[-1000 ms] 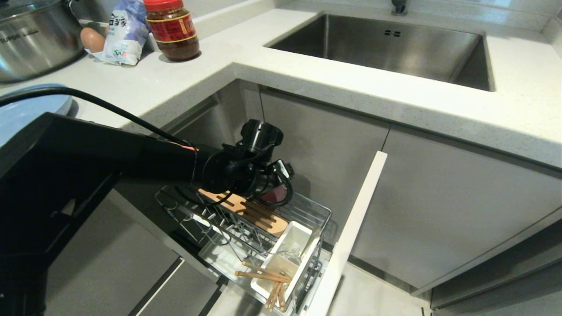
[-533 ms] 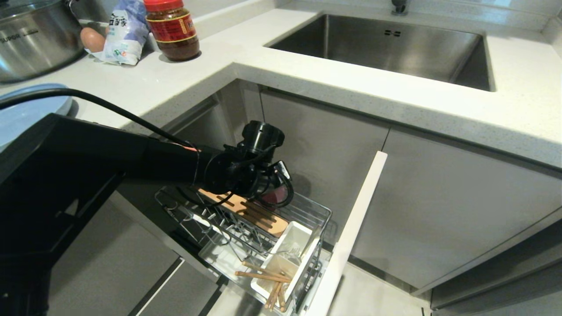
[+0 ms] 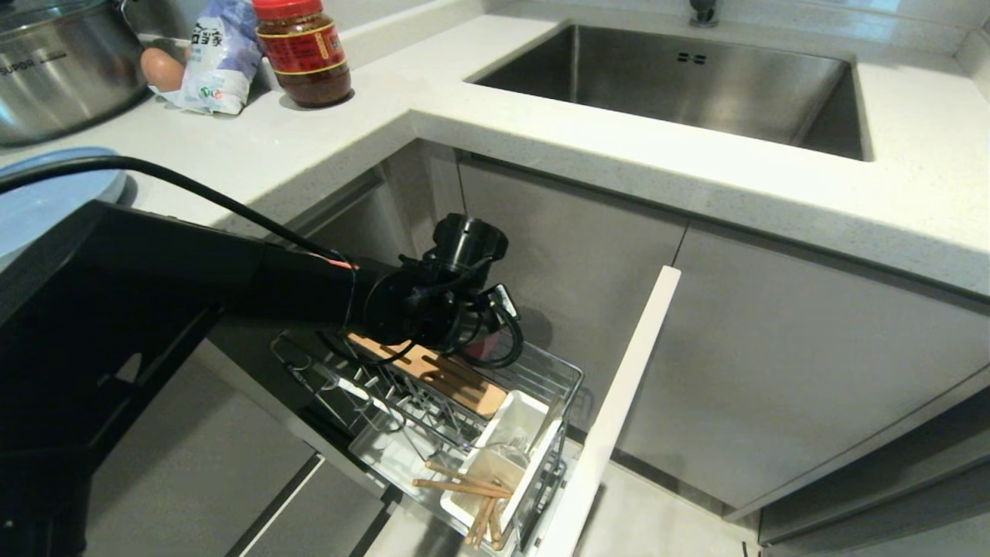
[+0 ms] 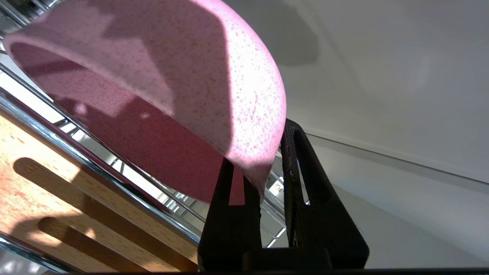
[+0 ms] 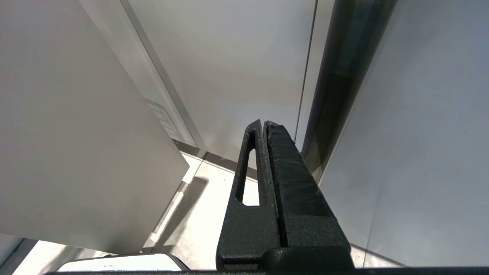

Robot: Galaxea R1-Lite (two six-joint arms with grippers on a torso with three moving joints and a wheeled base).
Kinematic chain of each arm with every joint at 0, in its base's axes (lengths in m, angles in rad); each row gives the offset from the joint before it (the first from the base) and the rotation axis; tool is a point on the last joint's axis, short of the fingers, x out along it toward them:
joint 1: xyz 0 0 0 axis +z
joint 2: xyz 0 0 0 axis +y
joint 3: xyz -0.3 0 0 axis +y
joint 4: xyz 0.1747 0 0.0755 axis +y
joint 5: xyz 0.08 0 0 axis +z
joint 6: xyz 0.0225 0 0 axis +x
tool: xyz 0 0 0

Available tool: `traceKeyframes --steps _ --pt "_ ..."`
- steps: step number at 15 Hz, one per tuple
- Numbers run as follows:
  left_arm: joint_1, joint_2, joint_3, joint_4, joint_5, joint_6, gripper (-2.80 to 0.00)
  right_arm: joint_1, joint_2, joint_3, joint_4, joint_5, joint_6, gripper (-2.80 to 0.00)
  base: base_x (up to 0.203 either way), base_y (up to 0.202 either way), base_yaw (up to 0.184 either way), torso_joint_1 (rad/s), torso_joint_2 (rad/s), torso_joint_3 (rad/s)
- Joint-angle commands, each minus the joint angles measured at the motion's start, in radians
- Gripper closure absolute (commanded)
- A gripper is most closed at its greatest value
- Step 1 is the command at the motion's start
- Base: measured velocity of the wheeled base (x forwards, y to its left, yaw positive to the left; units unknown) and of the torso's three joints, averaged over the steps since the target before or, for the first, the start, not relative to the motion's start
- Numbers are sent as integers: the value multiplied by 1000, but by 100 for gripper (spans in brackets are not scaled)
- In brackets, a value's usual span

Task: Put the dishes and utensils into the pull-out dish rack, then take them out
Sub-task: Take the bowl out of the cupboard

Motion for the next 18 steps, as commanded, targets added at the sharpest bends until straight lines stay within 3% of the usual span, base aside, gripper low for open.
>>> traceKeyframes --steps 1,11,18 --pt "-10 -35 1 -13 18 -15 0 1 -4 0 0 -1 0 0 0 0 0 0 0 0" --pt "-32 -152 13 -48 76 -45 0 0 -4 0 0 -1 0 0 0 0 0 0 0 0" --pt "-142 -458 65 -39 124 -35 0 0 -4 0 0 -1 0 0 0 0 0 0 0 0"
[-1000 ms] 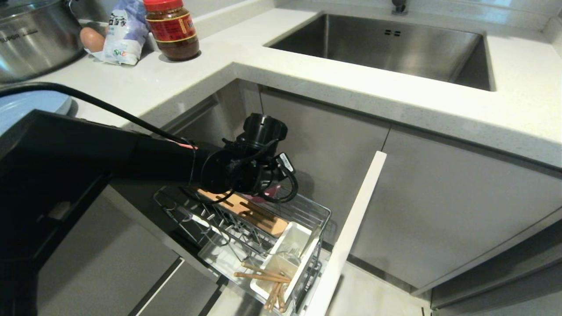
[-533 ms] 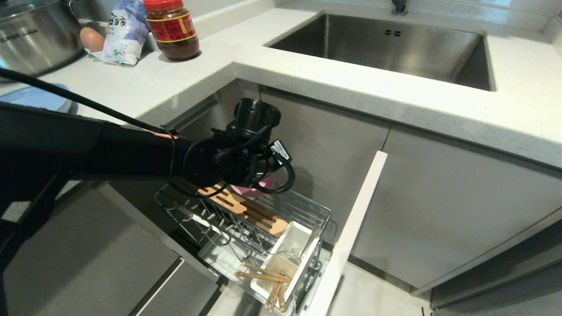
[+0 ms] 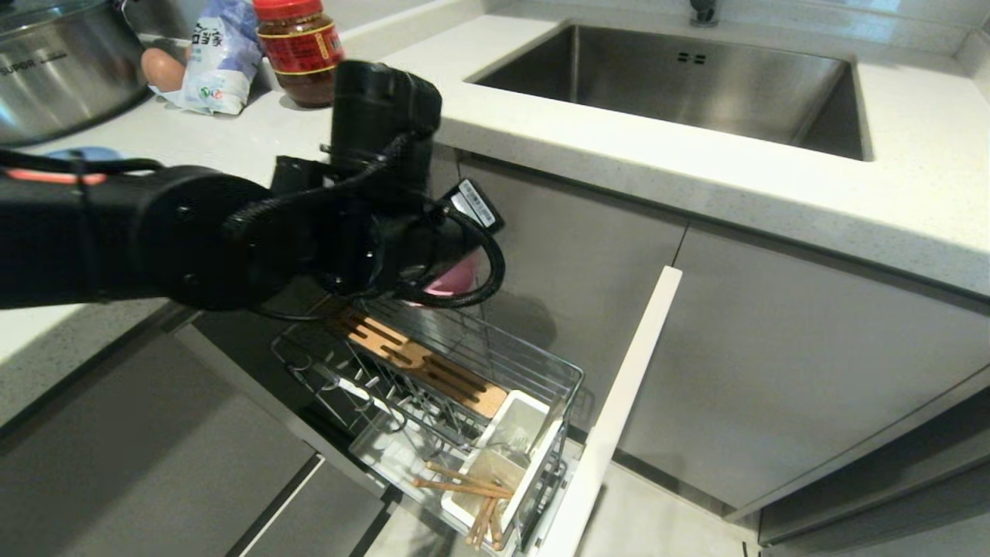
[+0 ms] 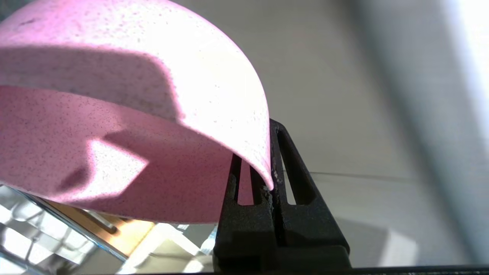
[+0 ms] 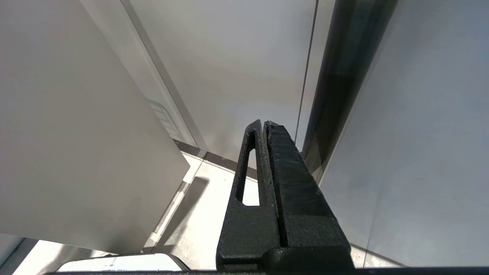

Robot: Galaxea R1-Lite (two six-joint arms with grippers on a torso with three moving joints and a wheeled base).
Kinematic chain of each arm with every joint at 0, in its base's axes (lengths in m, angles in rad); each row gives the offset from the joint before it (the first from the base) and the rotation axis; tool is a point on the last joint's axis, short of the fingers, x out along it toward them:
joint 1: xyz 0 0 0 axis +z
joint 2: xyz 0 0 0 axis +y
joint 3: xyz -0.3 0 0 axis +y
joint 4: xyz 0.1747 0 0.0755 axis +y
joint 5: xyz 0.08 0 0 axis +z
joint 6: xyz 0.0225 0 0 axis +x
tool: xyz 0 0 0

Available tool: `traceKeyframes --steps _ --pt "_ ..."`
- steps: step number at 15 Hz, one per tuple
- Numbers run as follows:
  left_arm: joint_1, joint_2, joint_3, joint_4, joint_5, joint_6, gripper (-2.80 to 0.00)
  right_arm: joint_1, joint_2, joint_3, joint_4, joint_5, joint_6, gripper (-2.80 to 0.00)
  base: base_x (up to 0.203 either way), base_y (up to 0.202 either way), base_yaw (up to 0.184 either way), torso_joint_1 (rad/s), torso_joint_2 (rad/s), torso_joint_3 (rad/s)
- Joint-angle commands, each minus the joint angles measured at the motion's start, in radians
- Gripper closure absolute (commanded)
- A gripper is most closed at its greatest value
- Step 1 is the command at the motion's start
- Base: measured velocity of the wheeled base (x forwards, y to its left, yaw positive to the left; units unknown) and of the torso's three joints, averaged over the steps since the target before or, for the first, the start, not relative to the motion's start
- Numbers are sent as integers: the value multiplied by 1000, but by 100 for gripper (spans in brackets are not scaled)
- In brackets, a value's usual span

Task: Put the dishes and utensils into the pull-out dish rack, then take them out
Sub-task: Take the bowl out of the cupboard

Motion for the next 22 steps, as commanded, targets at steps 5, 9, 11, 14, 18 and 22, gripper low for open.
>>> traceKeyframes --steps 5,9,11,14,18,22 --pt "-73 -383 34 -4 27 106 0 0 -4 0 0 0 1 0 0 0 0 0 0 0" --pt "6 -538 33 -8 26 262 0 0 -4 0 0 0 1 0 0 0 0 0 0 0" --pt "105 -580 34 -6 10 342 0 1 -4 0 0 0 1 0 0 0 0 0 0 0" --pt "307 -626 35 -2 -56 444 0 2 -4 0 0 0 1 0 0 0 0 0 0 0" --pt "632 -667 28 50 -135 574 0 1 -4 0 0 0 1 0 0 0 0 0 0 0" --pt "851 -661 -25 274 -170 660 0 0 -4 0 0 0 1 0 0 0 0 0 0 0"
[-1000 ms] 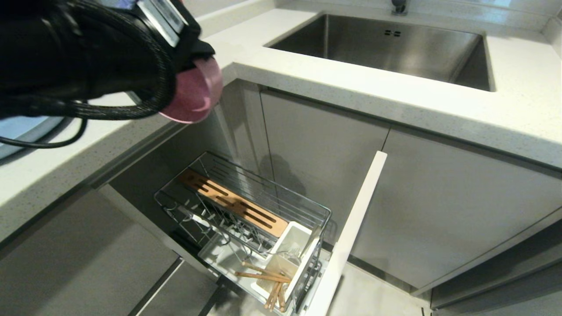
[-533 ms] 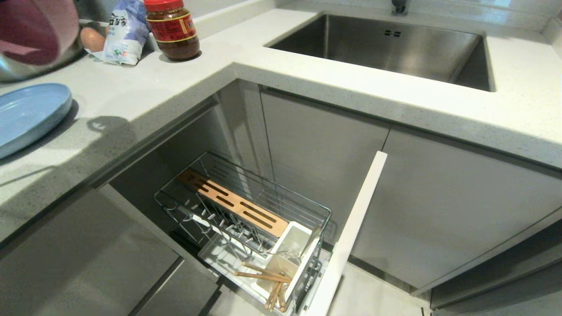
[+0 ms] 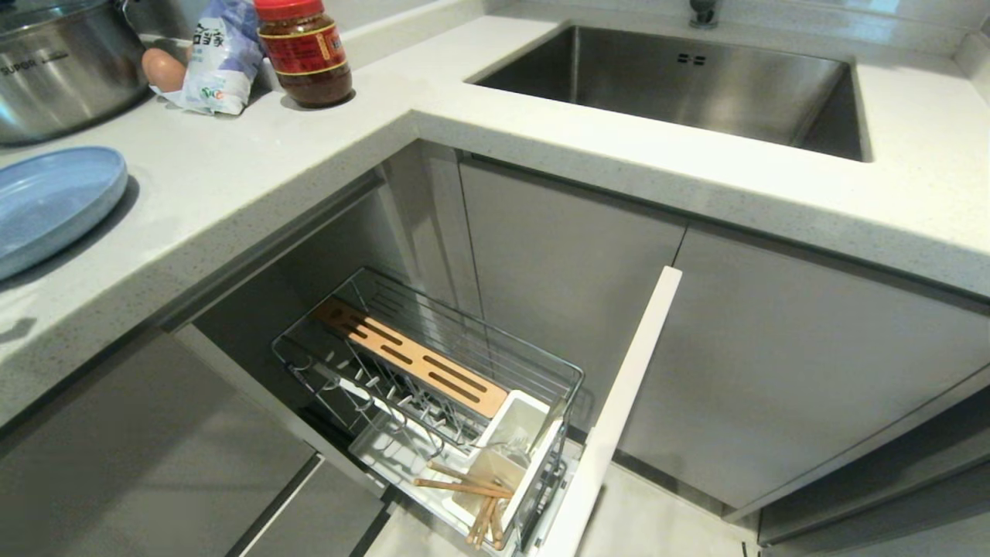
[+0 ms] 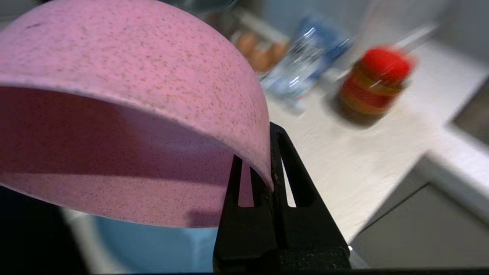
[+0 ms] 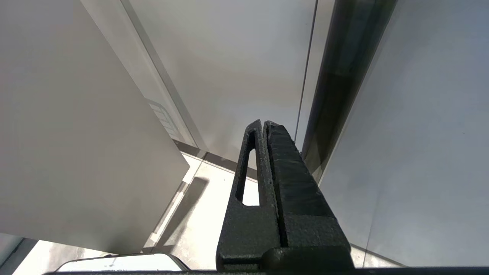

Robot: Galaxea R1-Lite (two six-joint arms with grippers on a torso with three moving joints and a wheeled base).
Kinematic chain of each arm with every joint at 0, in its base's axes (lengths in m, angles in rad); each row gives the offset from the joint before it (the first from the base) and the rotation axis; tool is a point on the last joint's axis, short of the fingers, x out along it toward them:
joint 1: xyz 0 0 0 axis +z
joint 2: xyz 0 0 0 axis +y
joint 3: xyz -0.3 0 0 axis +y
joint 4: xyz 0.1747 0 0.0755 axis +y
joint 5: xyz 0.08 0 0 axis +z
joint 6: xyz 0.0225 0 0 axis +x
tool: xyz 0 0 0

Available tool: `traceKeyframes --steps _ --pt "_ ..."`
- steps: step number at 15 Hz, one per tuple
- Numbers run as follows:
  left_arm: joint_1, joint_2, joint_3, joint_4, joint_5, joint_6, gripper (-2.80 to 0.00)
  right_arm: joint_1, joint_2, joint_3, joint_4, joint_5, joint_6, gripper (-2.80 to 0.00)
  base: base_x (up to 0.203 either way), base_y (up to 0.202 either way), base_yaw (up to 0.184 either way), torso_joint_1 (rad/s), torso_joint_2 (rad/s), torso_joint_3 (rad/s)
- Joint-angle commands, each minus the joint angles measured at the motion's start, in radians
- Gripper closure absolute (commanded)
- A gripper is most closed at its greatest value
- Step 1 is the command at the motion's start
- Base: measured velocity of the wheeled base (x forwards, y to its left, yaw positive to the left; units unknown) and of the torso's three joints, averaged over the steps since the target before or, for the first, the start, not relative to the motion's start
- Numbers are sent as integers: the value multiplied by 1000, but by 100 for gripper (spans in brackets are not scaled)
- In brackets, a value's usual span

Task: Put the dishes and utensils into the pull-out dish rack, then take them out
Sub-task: Take the bowl out of the cupboard

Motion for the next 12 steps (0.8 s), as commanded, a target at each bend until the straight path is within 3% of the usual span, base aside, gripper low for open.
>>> traceKeyframes --steps 1,5,10,12 --pt "86 19 -65 193 -16 17 0 0 -4 0 -1 0 0 0 0 0 0 0 0 0" --pt "128 122 -259 534 -26 15 0 1 -4 0 -1 0 0 0 0 0 0 0 0 0" --pt "136 273 -454 822 -30 -15 0 0 -4 0 -1 0 0 0 0 0 0 0 0 0" --pt "136 319 -482 857 -30 -15 0 0 -4 0 -1 0 0 0 0 0 0 0 0 0"
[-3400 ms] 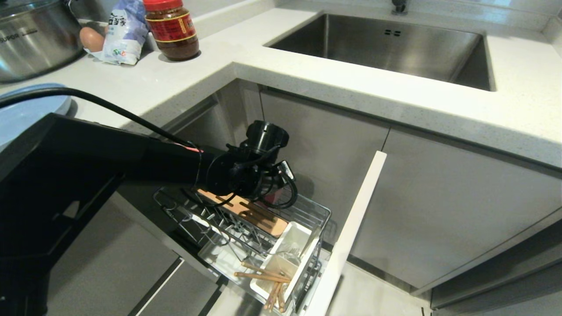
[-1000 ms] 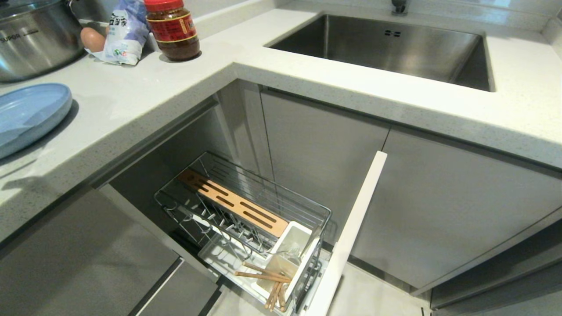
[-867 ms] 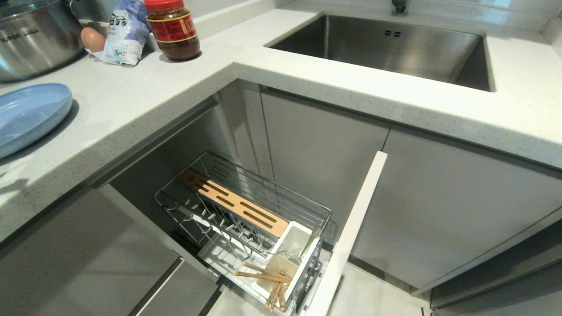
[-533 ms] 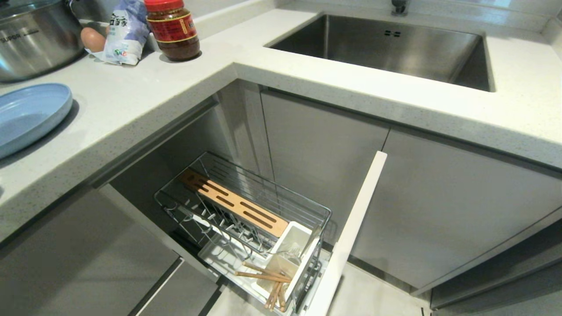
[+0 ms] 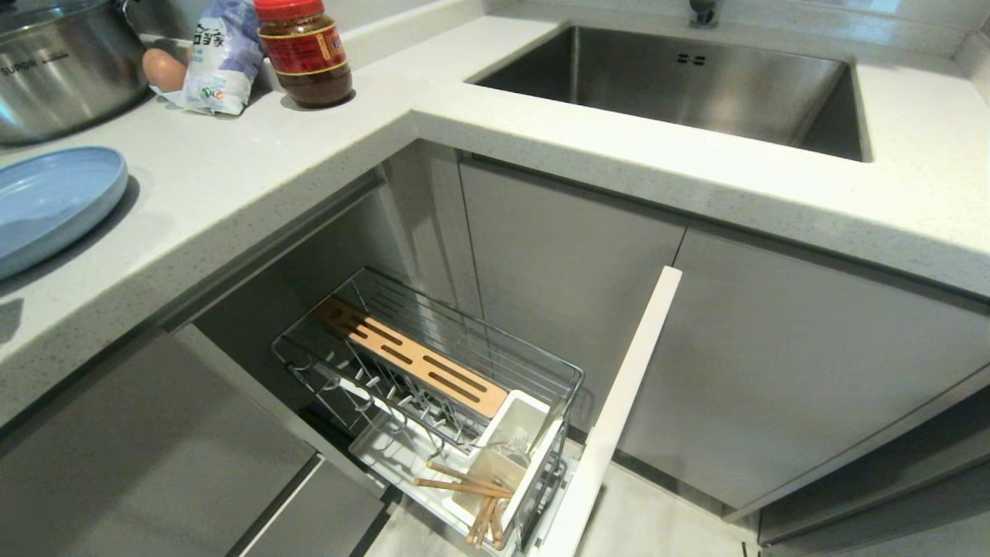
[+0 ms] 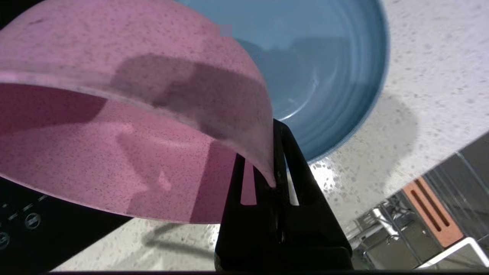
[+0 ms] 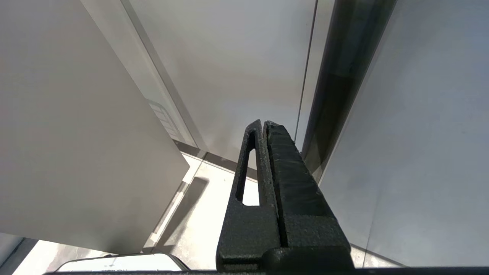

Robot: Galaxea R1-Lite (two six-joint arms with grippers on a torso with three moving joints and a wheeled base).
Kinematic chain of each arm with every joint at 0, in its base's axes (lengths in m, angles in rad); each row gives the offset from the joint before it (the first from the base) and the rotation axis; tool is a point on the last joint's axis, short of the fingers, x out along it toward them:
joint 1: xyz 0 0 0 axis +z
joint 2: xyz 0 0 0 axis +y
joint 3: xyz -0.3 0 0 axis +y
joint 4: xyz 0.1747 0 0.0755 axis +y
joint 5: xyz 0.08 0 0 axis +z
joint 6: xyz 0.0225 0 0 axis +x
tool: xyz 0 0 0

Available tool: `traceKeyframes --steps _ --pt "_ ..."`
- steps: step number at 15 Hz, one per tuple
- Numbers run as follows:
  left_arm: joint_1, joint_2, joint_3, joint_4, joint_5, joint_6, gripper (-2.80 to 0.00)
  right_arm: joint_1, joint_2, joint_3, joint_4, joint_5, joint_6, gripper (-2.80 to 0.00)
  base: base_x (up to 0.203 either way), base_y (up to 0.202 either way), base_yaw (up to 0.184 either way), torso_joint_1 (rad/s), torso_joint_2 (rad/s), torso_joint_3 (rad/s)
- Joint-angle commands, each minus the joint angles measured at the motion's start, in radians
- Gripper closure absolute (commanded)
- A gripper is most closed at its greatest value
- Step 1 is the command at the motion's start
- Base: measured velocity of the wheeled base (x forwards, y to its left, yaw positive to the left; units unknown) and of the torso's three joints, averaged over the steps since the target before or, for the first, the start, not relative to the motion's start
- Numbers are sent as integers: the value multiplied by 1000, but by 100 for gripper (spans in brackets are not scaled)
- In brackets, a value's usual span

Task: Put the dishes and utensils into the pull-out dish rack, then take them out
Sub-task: Take the bowl out of the cupboard

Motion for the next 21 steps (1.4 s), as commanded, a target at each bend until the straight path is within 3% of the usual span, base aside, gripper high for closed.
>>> traceKeyframes --steps 1,19,20,21 --pt "-1 83 -27 18 3 1 0 0 -4 0 0 0 1 0 0 0 0 0 0 0" --pt "-7 136 -29 16 6 5 0 0 -4 0 0 0 1 0 0 0 0 0 0 0" --pt "-7 136 -29 16 6 5 -280 0 -4 0 0 0 1 0 0 0 0 0 0 0" --pt "-7 136 -29 15 6 5 -280 1 -4 0 0 0 1 0 0 0 0 0 0 0"
